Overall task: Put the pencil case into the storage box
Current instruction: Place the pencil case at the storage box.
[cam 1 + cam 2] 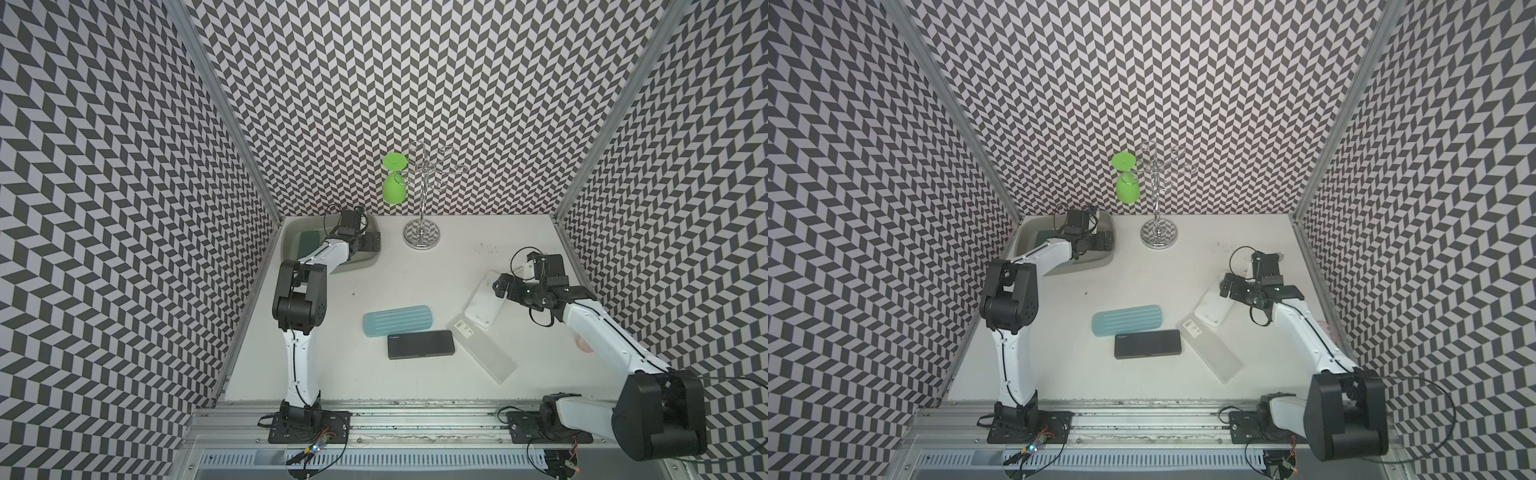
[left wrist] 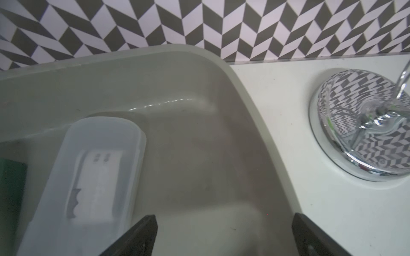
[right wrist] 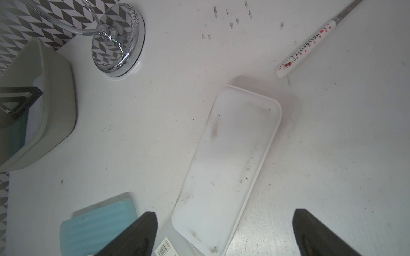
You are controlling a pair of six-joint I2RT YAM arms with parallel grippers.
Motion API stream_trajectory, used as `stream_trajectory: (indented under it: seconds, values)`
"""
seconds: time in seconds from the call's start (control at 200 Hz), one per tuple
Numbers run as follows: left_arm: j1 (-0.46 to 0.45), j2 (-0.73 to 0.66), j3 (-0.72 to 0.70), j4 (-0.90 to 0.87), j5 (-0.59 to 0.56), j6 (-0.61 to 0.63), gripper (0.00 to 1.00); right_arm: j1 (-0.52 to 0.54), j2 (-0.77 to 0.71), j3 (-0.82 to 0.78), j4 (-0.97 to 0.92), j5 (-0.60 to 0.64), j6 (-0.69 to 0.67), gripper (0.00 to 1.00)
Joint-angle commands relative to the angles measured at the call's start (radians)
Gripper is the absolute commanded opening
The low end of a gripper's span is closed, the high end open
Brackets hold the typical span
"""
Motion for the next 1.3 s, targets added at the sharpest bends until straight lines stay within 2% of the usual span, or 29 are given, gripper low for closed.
stream_trajectory:
  seconds: [0.0,0.22,0.401,0.581,0.741,0.971,1.292]
  values:
    - [0.036,0.026,-0.023,-0.001,-0.026,-0.009,1.0,-0.005,-0.032,-0.006,0.002,0.017,-0.005,1.0]
    - [0.045,-0.017,-0.045,0.004,-0.025,-0.004,1.0,-0.005,-0.041,-0.013,-0.003,0.015,0.0,0.99]
    - [0.018,-0.15,-0.134,0.093,-0.043,0.008,1.0,-0.005,-0.061,-0.016,-0.015,0.024,-0.007,0.99]
    - [-0.005,-0.255,-0.159,0.074,-0.058,-0.015,1.0,-0.006,-0.072,-0.035,-0.01,0.019,-0.007,1.0]
    - [-0.026,-0.336,-0.235,0.085,-0.078,-0.03,1.0,-0.005,-0.088,-0.07,0.019,0.01,0.011,1.0]
    - [-0.046,-0.382,-0.324,0.094,-0.056,-0.044,1.0,-0.004,-0.088,-0.085,0.032,0.001,0.018,1.0]
    - [-0.097,-0.419,-0.362,0.069,-0.027,-0.071,1.0,-0.004,-0.097,-0.111,0.052,-0.012,0.033,1.0]
